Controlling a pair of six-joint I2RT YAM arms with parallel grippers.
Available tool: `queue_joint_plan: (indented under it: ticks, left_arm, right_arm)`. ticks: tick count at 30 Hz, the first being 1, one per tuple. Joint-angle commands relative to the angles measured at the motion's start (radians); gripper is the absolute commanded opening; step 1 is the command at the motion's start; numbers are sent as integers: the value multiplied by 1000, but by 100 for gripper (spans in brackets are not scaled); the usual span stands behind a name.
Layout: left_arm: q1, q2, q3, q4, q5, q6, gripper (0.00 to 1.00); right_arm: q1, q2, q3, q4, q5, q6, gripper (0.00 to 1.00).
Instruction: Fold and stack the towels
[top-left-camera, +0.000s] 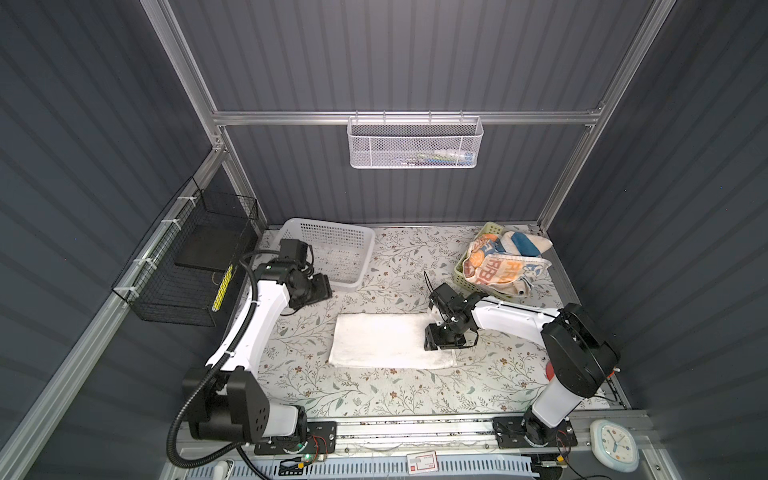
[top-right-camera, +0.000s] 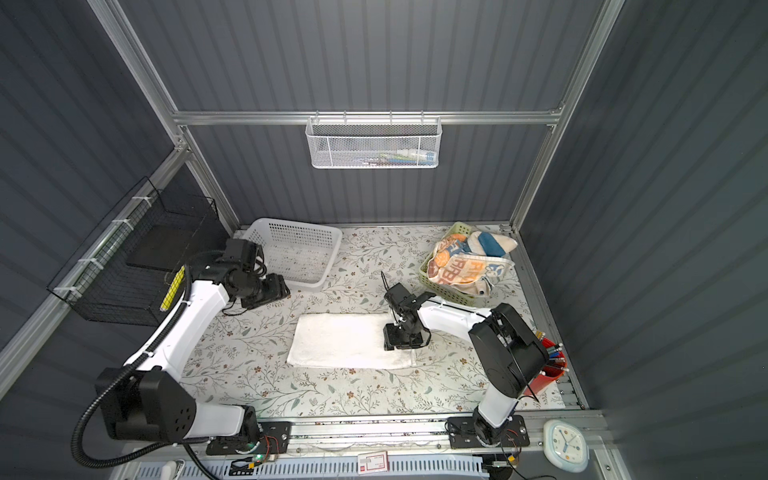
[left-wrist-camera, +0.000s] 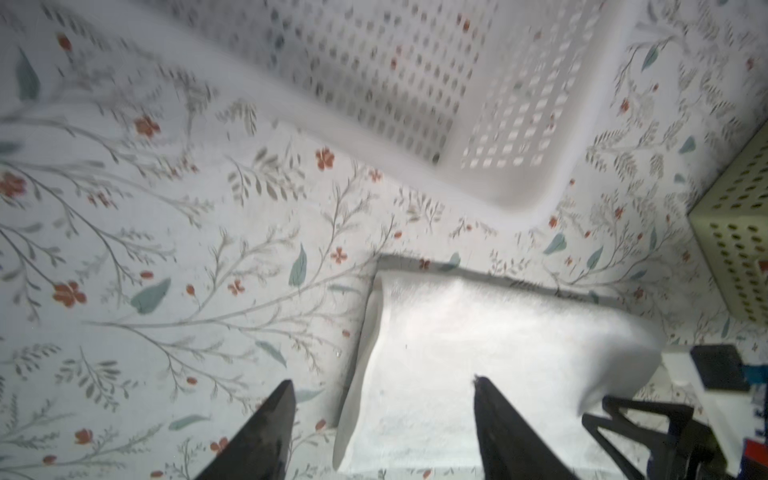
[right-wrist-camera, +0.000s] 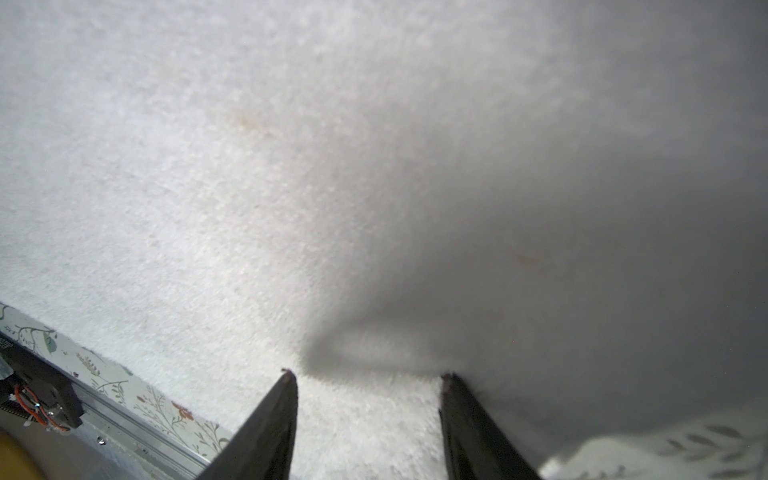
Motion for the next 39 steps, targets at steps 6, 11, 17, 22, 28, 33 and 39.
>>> queue_joint_plan:
  ticks: [6, 11, 17, 22, 28, 33, 39]
  left_arm:
    - [1, 23, -281, 154, 279, -27, 69]
    - [1, 124, -335, 276, 323, -56, 67]
    - [1, 193, -386, 347, 283, -79, 65]
    - [1, 220, -397, 383, 319, -81, 46]
    - [-29, 99, -294, 340, 291, -46, 0]
    - [-116, 90, -52, 185, 221, 54, 0]
    - [-124, 196, 337, 49, 181, 178, 0]
  right_arm:
    - [2, -32, -2, -52, 26, 8, 57]
    - [2, -69, -9, -54, 37, 8, 57]
    - [3, -108, -14, -56, 57, 10, 57]
    - [2, -133, 6, -56, 84, 7, 57]
    - [0, -212, 1, -50, 167, 6, 57]
    - [-14, -261, -16, -44, 201, 0, 57]
    - [-32, -276, -33, -28, 194, -5, 57]
